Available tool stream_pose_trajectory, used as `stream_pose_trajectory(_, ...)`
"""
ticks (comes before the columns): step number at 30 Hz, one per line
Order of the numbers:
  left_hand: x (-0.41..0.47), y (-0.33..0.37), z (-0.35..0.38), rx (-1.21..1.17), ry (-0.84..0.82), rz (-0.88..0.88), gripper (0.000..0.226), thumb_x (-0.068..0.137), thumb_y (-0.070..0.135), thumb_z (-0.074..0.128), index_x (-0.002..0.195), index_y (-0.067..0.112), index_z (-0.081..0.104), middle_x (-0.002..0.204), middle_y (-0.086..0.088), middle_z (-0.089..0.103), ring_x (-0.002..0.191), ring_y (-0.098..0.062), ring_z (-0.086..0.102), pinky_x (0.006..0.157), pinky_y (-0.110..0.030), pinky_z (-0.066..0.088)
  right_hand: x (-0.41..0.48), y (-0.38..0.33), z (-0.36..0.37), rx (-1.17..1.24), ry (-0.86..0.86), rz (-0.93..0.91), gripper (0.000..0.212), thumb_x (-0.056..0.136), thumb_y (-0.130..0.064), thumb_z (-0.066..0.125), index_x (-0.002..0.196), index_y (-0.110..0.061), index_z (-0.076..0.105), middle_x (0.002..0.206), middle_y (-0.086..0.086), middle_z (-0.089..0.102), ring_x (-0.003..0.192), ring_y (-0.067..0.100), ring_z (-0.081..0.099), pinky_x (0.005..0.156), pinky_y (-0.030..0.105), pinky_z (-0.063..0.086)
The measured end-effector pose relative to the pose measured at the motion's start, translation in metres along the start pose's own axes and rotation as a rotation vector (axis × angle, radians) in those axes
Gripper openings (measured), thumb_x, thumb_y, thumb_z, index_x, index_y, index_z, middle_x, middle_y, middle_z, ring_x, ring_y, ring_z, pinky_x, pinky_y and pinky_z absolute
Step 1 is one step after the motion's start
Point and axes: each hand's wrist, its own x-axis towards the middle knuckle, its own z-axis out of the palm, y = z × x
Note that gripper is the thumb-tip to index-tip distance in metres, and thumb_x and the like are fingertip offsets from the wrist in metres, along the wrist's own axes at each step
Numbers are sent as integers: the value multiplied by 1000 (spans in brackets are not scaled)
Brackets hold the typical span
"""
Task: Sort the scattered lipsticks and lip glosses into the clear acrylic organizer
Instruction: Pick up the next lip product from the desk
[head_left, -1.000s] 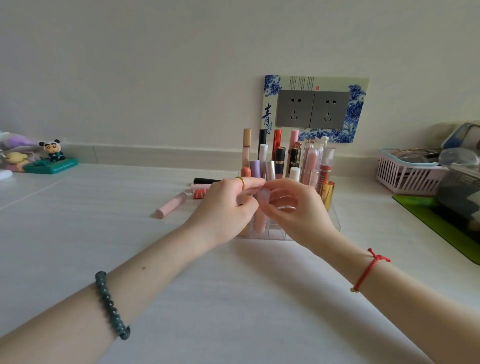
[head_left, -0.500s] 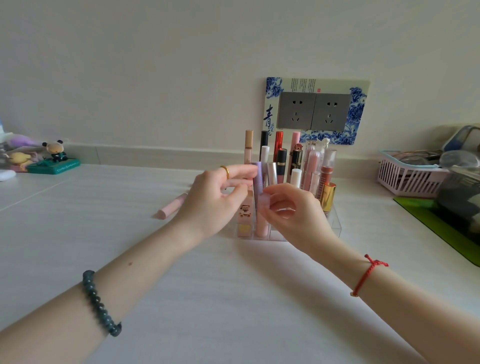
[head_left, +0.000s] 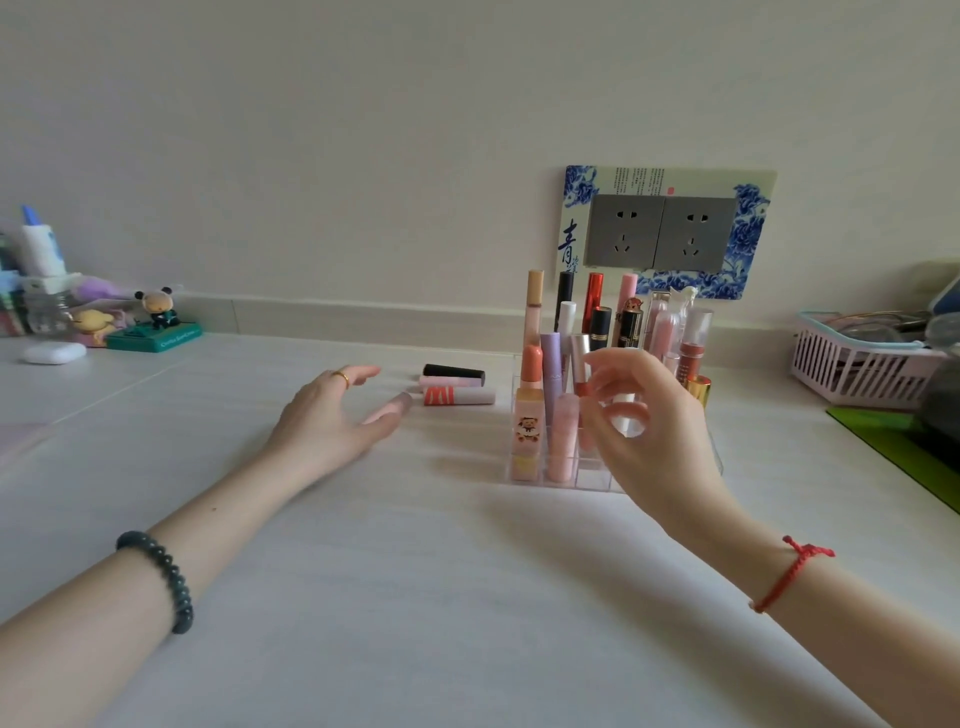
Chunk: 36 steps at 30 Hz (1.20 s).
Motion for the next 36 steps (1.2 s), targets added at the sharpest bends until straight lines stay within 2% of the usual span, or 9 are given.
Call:
stream_pose_trajectory(6, 10, -6, 15, 275, -60, -45, 61, 74, 62, 56, 123, 28, 48, 128, 0, 51, 120, -24, 45, 96, -35, 35, -13, 3, 6, -74, -49, -74, 31, 80, 2, 60, 101, -21, 59, 89, -6, 58, 83, 6, 58, 73, 15, 50)
stream_pose_trajectory(11, 10, -8, 17, 312, -15, -41, 31, 82, 55, 49, 89, 27, 61, 102, -1, 62, 102, -26, 53, 88, -33, 41, -17, 10, 6, -119, -53, -129, 34, 78, 7, 61, 100, -18, 61, 89, -12, 55, 88, 4, 55, 75, 7, 45)
stream_pose_trajectory(16, 8, -13, 15, 268, 37, -8, 43, 85, 54, 48, 73, 17, 64, 78, -4, 63, 85, -27, 55, 75, -32, 40, -19, 11, 7, -139, -63, -159, 33, 77, 8, 62, 99, -17, 62, 89, -6, 59, 84, 5, 57, 74, 7, 45)
stream_pose_trajectory(21, 2, -4, 13, -71, 133, -7, 43, 73, 63, 50, 80, 23, 65, 78, -6, 62, 79, -26, 56, 68, -31, 40, -22, 5, 3, -134, -71, -203, 30, 77, 10, 62, 97, -12, 63, 88, -9, 58, 82, 5, 57, 73, 8, 46)
stream_pose_trajectory(24, -10, 11, 15, -347, 171, 3, 34, 75, 62, 58, 77, 29, 67, 71, 13, 63, 64, -9, 50, 59, -17, 37, -25, -1, 0, -88, -86, -245, 30, 77, 9, 61, 97, -13, 62, 90, -15, 56, 81, 4, 55, 72, 11, 47)
stream_pose_trajectory(26, -23, 29, 16, -511, 118, 11, 40, 73, 69, 57, 75, 32, 70, 60, 20, 58, 58, 0, 48, 55, -7, 36, -27, -5, 0, -18, -92, -219, 30, 79, 4, 62, 98, -19, 61, 88, -11, 60, 81, 8, 58, 72, 16, 49)
stream_pose_trajectory(28, -36, 49, 17, -662, 35, 48, 42, 73, 69, 56, 80, 30, 72, 66, 25, 62, 64, 9, 53, 60, 0, 35, -27, -10, 1, 85, -102, -154, 28, 81, -1, 62, 100, -22, 60, 87, -6, 62, 80, 12, 61, 72, 19, 51)
stream_pose_trajectory(31, -54, 71, 22, -842, -86, 141, 35, 77, 52, 59, 90, 22, 72, 81, 20, 69, 79, 8, 59, 72, -2, 39, -26, -18, 3, 275, -135, -47, 30, 81, -12, 64, 105, -29, 56, 90, -9, 64, 81, 12, 64, 73, 18, 51)
stream_pose_trajectory(36, -76, 91, 39, -1005, -252, 193, 26, 79, 29, 58, 97, 15, 69, 88, 9, 73, 86, 0, 65, 73, -7, 44, -25, -27, 5, 460, -170, 46, 29, 76, -32, 62, 104, -34, 57, 94, -8, 67, 86, 10, 65, 75, 20, 53)
